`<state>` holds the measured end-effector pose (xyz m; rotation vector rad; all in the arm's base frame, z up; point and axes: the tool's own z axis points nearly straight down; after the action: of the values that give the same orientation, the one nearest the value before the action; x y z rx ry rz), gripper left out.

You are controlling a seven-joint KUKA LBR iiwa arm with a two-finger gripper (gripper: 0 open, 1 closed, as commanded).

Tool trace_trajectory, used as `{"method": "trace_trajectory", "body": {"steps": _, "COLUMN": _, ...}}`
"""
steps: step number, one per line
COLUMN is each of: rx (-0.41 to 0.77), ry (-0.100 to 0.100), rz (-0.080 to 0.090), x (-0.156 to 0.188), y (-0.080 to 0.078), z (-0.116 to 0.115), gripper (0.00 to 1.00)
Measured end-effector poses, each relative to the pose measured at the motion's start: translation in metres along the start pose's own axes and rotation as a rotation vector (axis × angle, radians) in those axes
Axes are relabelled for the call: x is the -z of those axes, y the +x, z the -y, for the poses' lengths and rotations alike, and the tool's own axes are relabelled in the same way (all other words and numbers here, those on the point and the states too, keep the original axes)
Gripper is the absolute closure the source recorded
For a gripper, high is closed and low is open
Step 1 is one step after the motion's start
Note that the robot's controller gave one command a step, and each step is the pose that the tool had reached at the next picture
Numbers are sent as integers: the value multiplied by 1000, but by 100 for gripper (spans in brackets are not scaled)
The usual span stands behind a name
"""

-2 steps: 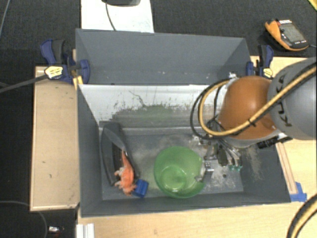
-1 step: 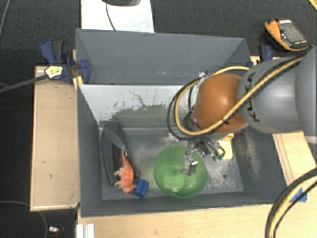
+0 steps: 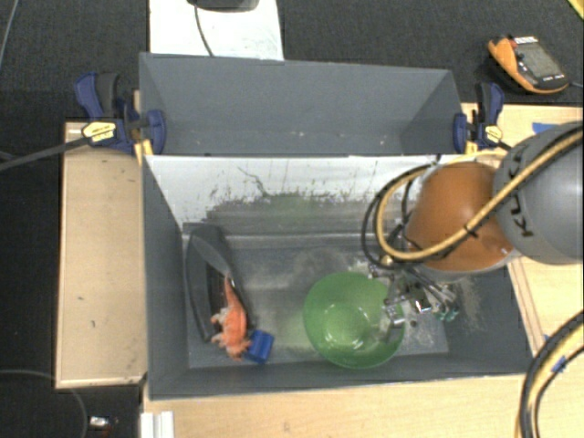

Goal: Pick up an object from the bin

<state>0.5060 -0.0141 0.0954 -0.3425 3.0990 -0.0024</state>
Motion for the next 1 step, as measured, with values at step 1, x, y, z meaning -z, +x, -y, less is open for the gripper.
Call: {"method": "trace_trajectory", "body": {"steps": 1, "rx": 81, "ry": -4, "rz": -8, "x": -13, "y": -28, "z": -25, "gripper": 0}}
